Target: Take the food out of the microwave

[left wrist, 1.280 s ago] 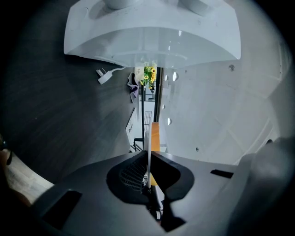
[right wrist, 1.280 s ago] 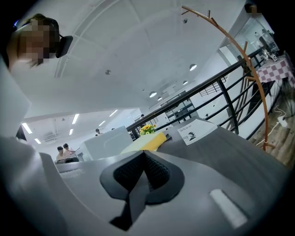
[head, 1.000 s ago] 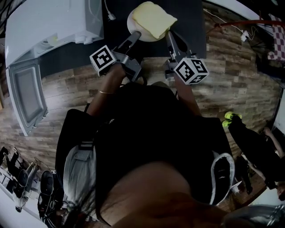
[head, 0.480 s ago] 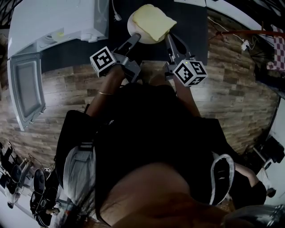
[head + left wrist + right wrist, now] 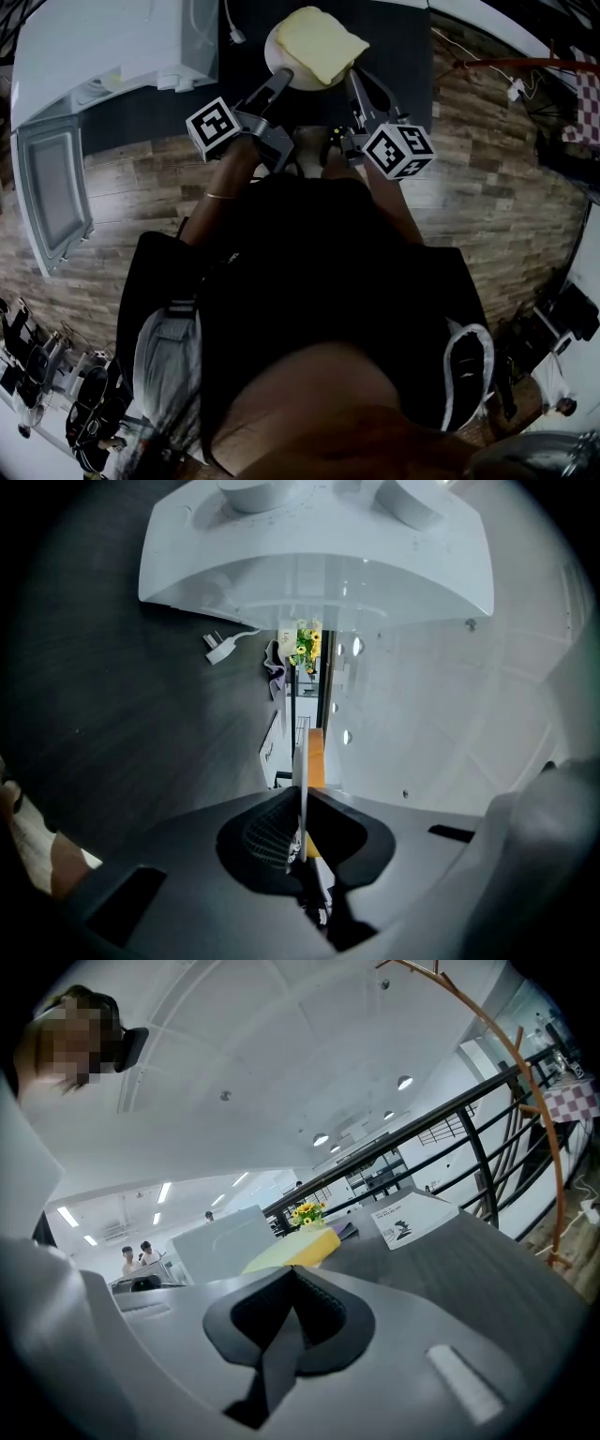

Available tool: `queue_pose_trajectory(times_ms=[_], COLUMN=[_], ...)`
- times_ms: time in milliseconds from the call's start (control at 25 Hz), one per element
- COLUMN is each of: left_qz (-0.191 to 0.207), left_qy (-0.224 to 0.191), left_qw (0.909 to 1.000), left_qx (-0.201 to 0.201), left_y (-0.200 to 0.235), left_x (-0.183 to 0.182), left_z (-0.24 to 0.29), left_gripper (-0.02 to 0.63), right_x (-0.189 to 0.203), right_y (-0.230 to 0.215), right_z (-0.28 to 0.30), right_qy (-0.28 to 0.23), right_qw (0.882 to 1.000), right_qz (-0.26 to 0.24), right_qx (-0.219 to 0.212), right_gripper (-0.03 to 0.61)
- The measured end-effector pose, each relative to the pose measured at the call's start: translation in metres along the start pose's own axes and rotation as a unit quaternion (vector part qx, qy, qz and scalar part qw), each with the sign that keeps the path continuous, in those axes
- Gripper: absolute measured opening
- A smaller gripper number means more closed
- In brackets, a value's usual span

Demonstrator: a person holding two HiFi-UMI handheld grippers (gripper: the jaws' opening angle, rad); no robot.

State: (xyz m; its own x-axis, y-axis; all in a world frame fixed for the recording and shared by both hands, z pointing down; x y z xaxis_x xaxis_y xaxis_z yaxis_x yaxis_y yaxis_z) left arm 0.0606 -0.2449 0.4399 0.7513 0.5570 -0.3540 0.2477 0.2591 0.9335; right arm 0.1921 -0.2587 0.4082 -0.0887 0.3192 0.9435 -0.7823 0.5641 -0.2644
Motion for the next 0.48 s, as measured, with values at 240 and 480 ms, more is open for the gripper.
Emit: queue_pose_trajectory(times_ms=[240,480], left_qz=[0.003,-0.004], left_qy=[-0.019,-0.034], left_qw=[0.9998,0.9993], left_qx=[0.006,0.011], left_y=[-0.001,0.002], left_x=[0.003,0.002], left_z=[0.009,0.016], left_gripper=[0.017,0.016], right_x=[-0.005,-0.006], right_y=[-0.012,-0.02], right_z=[0.004,0.01], right_qy=[0.0,0.009], right_qw=[1.0,0.999], right_qz=[-0.001,-0.008], right_qx=[-0.021,-0.04], right_gripper=[0.0,0.0])
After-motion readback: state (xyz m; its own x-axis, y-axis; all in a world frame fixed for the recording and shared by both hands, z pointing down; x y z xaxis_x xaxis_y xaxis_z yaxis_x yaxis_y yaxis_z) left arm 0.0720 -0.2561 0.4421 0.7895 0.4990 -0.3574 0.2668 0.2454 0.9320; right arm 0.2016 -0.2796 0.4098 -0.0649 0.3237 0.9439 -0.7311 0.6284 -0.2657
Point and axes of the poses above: the fingertips, and each gripper's own axes: z forward along the fingers, y to its left, x out of its underside, the point moved 2 cm from there along -z, backward along the fingers, and after that the axes turned 15 degrees about -z, right-handed, at the moved point
